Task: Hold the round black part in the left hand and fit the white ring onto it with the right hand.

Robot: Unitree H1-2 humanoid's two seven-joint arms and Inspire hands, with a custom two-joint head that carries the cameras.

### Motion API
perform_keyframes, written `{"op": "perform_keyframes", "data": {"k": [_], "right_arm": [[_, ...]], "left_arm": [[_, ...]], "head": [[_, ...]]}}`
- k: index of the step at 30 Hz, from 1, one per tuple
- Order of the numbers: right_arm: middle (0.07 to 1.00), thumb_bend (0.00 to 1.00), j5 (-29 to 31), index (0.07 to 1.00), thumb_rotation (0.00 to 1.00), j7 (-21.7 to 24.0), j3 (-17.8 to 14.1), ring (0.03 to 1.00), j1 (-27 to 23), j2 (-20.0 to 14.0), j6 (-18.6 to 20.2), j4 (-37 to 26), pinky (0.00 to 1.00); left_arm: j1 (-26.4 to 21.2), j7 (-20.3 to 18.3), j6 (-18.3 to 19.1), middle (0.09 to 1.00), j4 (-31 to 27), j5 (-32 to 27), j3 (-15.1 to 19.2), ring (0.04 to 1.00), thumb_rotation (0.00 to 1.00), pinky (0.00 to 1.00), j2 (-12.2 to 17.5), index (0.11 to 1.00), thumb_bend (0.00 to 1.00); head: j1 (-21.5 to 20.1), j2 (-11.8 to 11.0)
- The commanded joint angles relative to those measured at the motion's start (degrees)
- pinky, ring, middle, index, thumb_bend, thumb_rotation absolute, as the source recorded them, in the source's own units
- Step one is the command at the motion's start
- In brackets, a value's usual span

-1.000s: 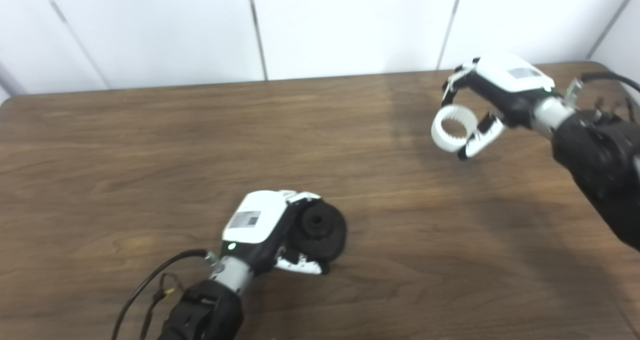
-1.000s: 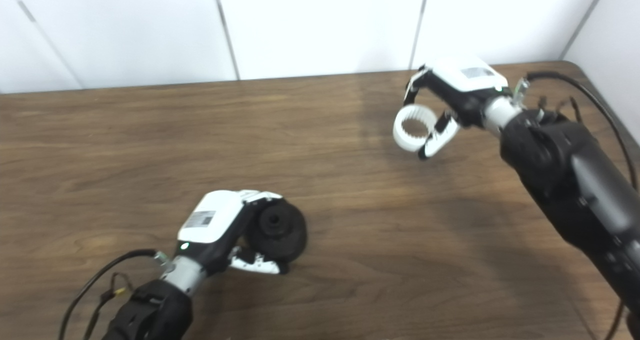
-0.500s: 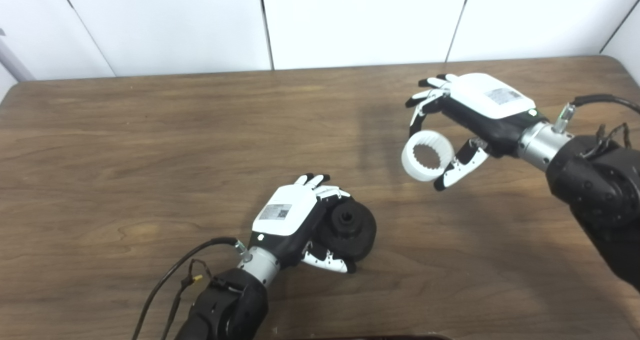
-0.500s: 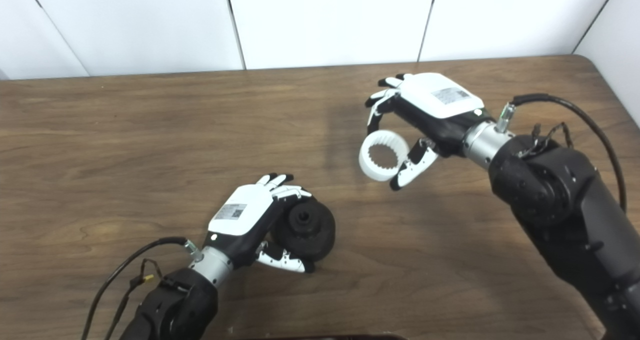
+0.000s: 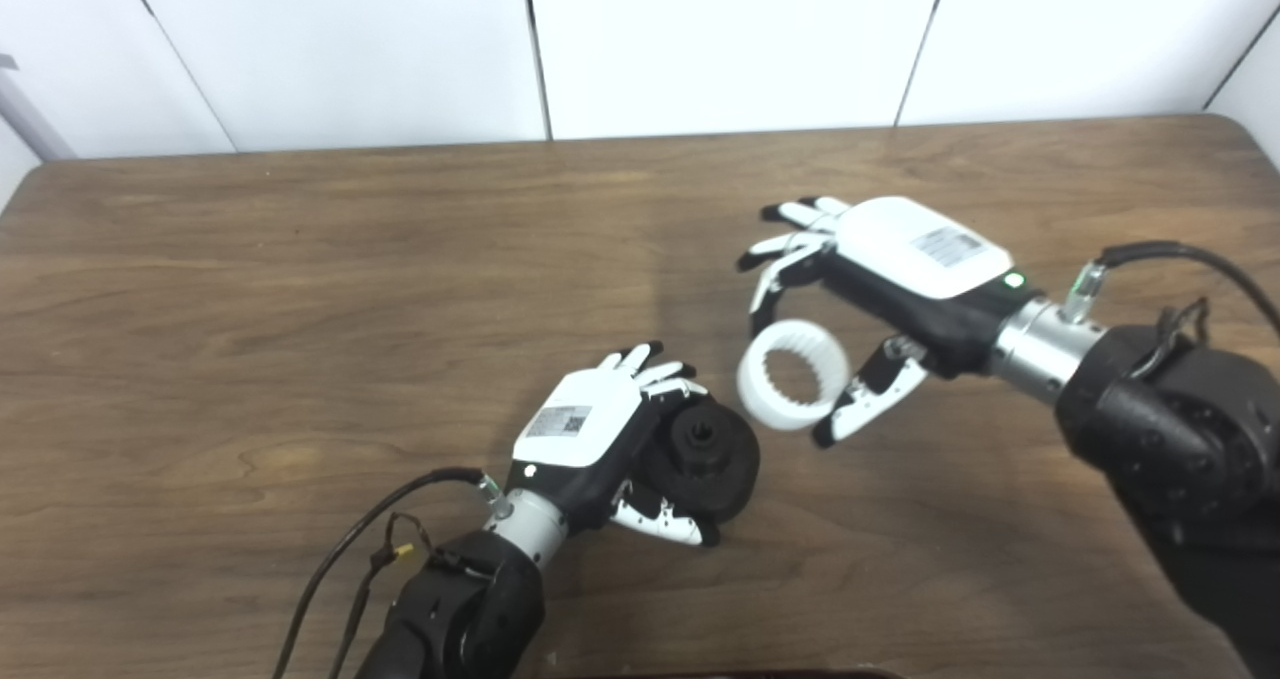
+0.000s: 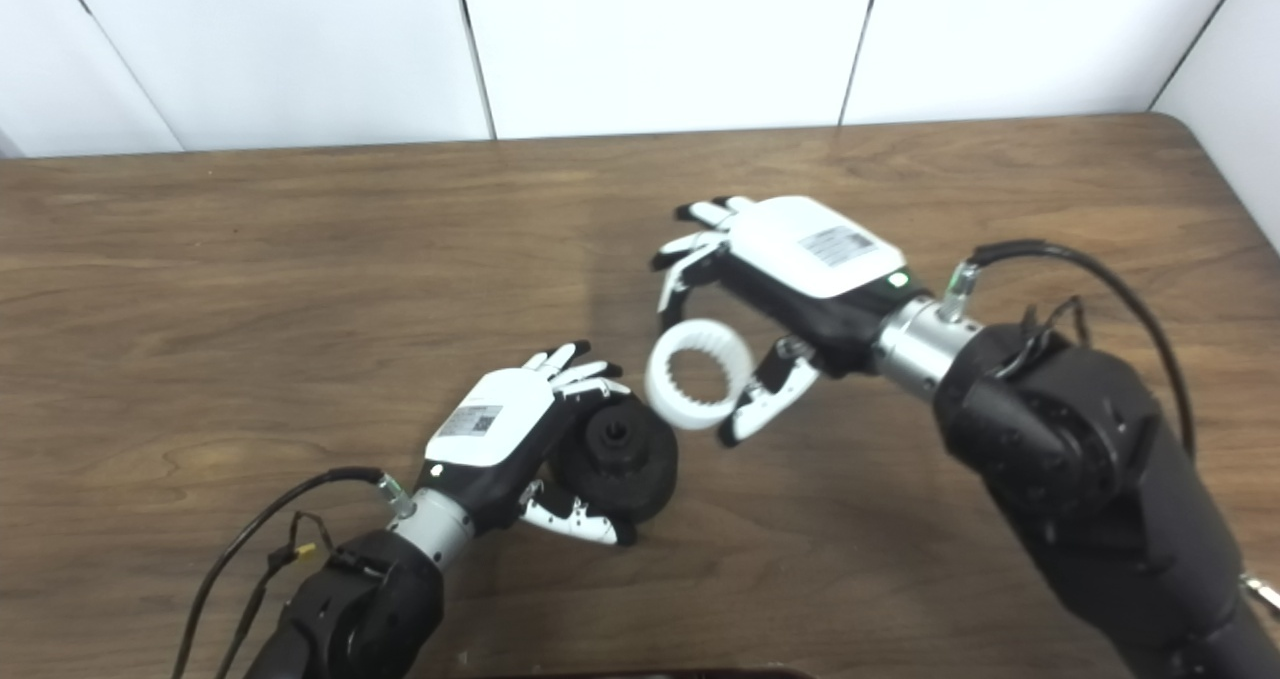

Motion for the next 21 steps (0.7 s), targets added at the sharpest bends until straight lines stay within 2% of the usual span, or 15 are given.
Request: {"op": "perform_keyframes", "data": {"k": [1,12,21], "right_arm": [[0.847,0.52,-0.8,0.483,0.15,0.7,-0.2,0.986,-2.0,0.7,0.3,-2.1,1.0],[0.848,0.52,-3.7,0.482,0.15,2.7,1.9,0.983,-0.1,6.5,-1.3,-2.6,1.0],[0.849,0.52,-4.7,0.483,0.15,2.4,2.7,0.976,1.1,7.4,-2.8,-0.4,1.0]], "left_arm": [[0.6,-3.9,1.4,0.906,1.5,1.2,-0.8,1.0,0.06,1.0,0.8,0.482,0.52],[0.1,-6.2,2.2,0.913,0.8,2.0,-0.8,1.0,0.06,1.0,1.6,0.485,0.52],[0.2,-5.7,1.8,0.899,0.7,2.7,-0.8,1.0,0.06,1.0,1.5,0.485,0.52]], "head": [[-0.2,0.1],[-1.0,0.3],[-1.3,0.7]]}}
